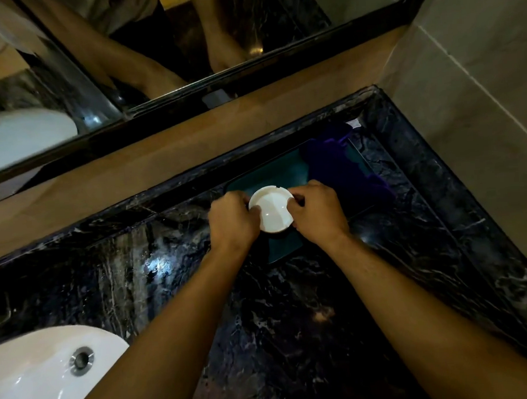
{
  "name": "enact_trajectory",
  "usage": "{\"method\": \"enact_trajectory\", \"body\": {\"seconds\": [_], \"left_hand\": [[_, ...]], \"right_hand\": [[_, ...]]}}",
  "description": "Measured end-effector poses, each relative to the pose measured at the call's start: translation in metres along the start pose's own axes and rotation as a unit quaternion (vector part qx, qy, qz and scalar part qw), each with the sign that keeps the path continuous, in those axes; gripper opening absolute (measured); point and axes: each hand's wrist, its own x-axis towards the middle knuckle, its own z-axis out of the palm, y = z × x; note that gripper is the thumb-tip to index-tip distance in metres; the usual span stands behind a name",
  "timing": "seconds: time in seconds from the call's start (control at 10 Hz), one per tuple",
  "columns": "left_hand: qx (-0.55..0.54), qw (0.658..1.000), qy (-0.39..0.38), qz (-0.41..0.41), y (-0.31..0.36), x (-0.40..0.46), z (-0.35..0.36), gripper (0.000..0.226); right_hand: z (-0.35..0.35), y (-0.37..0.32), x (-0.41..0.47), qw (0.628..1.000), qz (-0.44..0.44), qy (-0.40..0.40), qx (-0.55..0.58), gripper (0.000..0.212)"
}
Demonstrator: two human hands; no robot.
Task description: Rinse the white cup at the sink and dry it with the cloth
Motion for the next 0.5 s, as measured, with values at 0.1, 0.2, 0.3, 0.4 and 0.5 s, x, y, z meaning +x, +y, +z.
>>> {"method": "enact_trajectory", "body": {"seconds": [0.1,0.2,0.3,0.4,0.5], "left_hand": [[-0.015,1.0,-0.001,-0.008,-0.003,0.0,0.001,0.017],[-0.017,1.0,0.008,-0.004,-0.004,-0.001,0.004,0.016],[-0.03,0.999,0.022,0.012,-0.005,-0.003,0.006,0.017],[-0.055,0.998,0.023,0.009,-0.008,-0.005,0.005,0.023],[-0.127,0.991,0.039,-0.011,-0.012,-0.017,0.002,0.037]], "right_hand": [[0.003,0.002,0.001,1.0,-0.002,0.001,0.009,0.024],[0.004,0.002,0.0,1.0,-0.003,0.006,0.013,0.026],[0.004,0.002,-0.002,1.0,0.009,-0.004,0.02,0.024],[0.002,-0.001,-0.005,0.999,0.019,-0.025,0.018,0.021],[0.0,-0.007,-0.011,0.999,0.041,-0.008,0.014,0.032]]}}
